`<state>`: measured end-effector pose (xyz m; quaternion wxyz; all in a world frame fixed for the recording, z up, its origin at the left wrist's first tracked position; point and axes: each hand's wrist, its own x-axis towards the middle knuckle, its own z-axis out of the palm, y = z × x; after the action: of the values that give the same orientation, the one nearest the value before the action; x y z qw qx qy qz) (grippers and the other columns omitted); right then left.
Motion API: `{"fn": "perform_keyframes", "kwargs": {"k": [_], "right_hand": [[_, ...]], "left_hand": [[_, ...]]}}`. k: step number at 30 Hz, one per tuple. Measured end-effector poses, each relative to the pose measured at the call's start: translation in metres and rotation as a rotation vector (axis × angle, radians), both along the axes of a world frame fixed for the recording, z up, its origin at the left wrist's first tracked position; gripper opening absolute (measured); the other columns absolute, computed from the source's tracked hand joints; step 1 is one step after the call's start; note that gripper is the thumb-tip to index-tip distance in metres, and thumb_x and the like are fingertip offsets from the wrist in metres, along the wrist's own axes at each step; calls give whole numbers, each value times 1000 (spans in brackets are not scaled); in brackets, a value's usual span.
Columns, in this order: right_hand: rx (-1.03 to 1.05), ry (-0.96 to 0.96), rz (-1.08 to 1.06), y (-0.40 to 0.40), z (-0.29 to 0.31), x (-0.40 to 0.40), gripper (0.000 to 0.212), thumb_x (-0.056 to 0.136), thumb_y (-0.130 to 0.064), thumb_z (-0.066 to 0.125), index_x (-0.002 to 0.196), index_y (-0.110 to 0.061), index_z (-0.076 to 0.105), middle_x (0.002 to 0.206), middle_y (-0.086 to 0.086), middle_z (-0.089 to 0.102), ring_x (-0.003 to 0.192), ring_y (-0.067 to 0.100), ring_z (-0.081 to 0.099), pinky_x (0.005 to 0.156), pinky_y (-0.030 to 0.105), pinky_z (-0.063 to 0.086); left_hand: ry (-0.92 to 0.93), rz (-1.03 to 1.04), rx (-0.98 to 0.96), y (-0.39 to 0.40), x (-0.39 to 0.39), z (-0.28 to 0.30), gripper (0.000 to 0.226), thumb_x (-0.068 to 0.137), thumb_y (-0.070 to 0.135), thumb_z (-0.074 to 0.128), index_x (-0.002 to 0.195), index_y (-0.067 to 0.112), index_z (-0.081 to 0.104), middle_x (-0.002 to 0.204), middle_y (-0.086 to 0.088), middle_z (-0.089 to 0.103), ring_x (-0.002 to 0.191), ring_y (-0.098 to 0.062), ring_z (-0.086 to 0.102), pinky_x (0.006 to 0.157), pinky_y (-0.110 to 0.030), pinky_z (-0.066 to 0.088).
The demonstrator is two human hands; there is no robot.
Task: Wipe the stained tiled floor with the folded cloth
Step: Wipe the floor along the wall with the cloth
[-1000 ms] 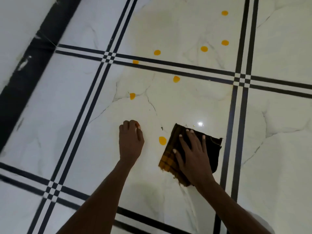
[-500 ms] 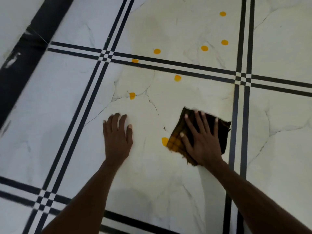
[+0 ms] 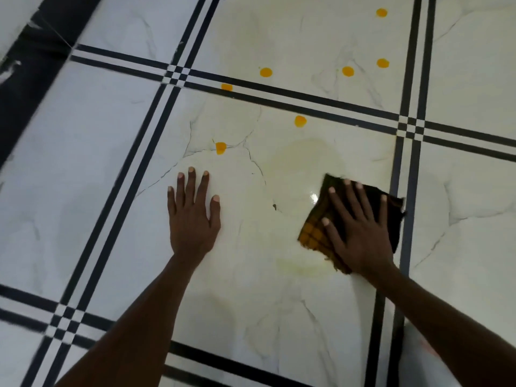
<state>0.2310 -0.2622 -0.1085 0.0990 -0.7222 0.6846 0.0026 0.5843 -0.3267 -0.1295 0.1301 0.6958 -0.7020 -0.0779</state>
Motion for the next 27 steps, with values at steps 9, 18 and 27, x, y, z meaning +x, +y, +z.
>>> {"fn": "perform_keyframes", "kwargs": {"k": [9, 18, 27], "right_hand": [[-21, -179, 141, 10, -2, 178, 66, 106, -59, 29, 166, -31, 18, 176, 4, 5, 163, 28, -2, 124, 70, 1], [-91, -76, -177, -88, -7, 19, 70, 106, -65, 17, 166, -30, 10, 176, 7, 7, 162, 30, 4, 125, 68, 8], [-41, -135, 264, 18, -2, 160, 66, 107, -57, 27, 166, -31, 15, 176, 2, 2, 163, 25, -4, 126, 66, 5]], "left_hand": [[8, -2, -7, 2, 2, -4, 59, 108, 43, 31, 164, 25, 23, 173, -4, 15, 162, -25, 7, 130, -51, 10], [-15, -10, -31, 0, 4, -4, 58, 109, 43, 29, 163, 24, 24, 173, -5, 17, 161, -26, 9, 129, -53, 13], [9, -24, -26, -1, 4, -3, 57, 109, 41, 27, 163, 23, 26, 173, -5, 19, 161, -25, 10, 130, -52, 12]]}}
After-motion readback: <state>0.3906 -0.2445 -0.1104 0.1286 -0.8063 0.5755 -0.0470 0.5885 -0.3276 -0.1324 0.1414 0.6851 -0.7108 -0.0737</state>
